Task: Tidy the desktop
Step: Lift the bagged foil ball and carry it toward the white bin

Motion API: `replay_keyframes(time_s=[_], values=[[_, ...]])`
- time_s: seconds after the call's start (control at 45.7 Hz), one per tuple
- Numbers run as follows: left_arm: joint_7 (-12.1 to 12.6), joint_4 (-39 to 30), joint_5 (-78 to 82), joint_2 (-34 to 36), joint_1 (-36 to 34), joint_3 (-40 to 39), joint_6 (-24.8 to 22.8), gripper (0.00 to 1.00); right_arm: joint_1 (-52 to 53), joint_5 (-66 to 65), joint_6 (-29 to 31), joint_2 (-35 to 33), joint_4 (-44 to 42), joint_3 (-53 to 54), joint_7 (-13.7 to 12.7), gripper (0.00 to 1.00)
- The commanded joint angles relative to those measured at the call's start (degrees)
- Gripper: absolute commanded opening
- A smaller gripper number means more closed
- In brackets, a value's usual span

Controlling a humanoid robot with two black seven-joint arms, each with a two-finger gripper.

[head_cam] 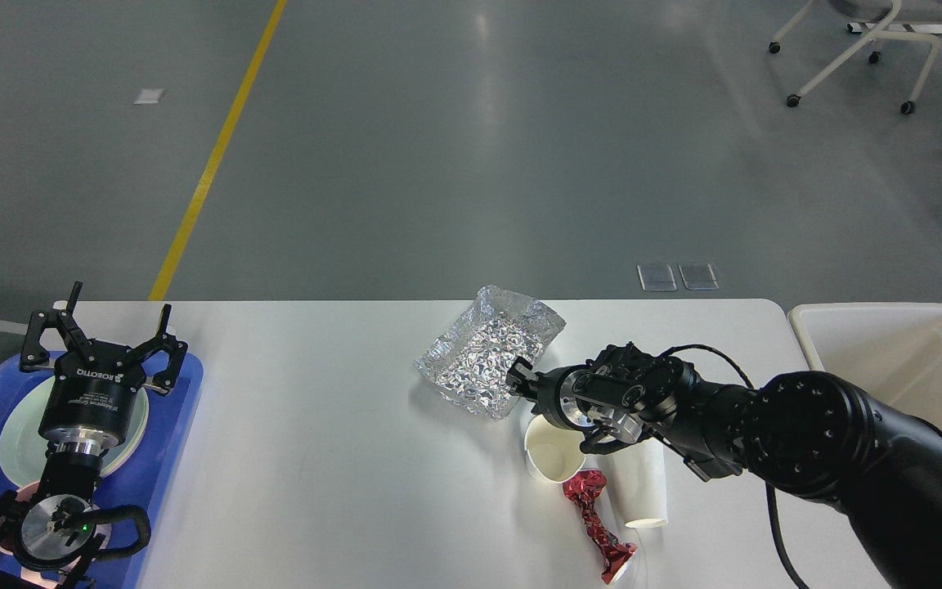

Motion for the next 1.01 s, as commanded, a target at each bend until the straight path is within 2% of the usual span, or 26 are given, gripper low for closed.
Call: replay_keyframes(time_s=[0.0,0.482,0.657,0.81,0.985], values=[[0.0,0.0,0.0,0.0,0.0,0.0,0.0,0.96,0.0,-0.1,0.0,0.0,0.0,0.0,-0.1,0.00],[0.1,0.0,0.0,0.0,0.0,0.0,0.0,0.96,5.4,0.8,1.0,-0.1,2.1,3.3,-1.0,0.00],[0.1,0.0,0.0,0.0,0.0,0.0,0.0,0.96,13.4,1.0,1.8,-3.4,9.5,2.9,-1.0,0.00],[0.1,0.0,0.0,0.0,0.0,0.0,0.0,0.96,19.1,0.9,7.2,-7.2,14.0,2.1,-1.1,0.00],[0.1,0.0,0.0,0.0,0.0,0.0,0.0,0.96,29.9,1.0,11.3,-12.1,25.0,-4.0,-1.0,0.00]])
